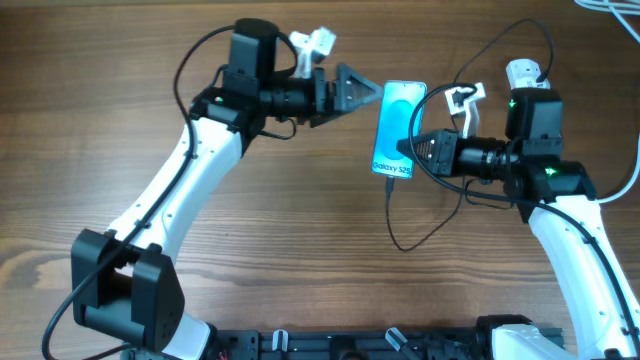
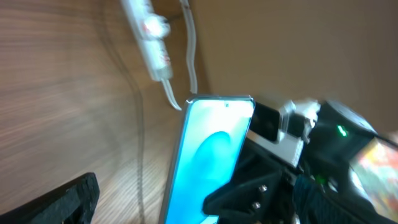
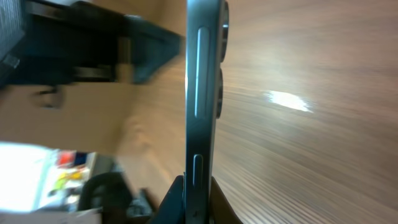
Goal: Plug charger to phone and switch on socket
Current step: 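Release the phone from the left gripper and move the phone right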
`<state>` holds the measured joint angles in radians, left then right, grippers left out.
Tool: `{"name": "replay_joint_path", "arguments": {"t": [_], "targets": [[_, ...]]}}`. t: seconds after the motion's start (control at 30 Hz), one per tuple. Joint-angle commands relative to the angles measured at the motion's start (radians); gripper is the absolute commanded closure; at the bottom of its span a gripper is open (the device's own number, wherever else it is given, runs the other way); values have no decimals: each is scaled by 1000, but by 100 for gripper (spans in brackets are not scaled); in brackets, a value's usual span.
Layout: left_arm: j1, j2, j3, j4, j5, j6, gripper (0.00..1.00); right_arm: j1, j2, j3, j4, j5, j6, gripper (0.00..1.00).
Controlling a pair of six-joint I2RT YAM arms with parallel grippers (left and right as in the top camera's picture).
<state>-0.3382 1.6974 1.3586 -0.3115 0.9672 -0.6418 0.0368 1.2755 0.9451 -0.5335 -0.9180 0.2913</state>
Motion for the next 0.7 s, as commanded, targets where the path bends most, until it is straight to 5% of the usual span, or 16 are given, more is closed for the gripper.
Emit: {"name": "replay_joint_path", "arguments": {"t": [0.0,0.37,0.67], "targets": [[32,-15,1,-101,-220,6,0,2,4,15,-50,303,-61,96],[37,-15,1,-351,-853,6,0,2,229,15,-74,416,-96,96],[37,-15,1,-363,-861,6,0,2,352,15,-63,398,-109,96]]}}
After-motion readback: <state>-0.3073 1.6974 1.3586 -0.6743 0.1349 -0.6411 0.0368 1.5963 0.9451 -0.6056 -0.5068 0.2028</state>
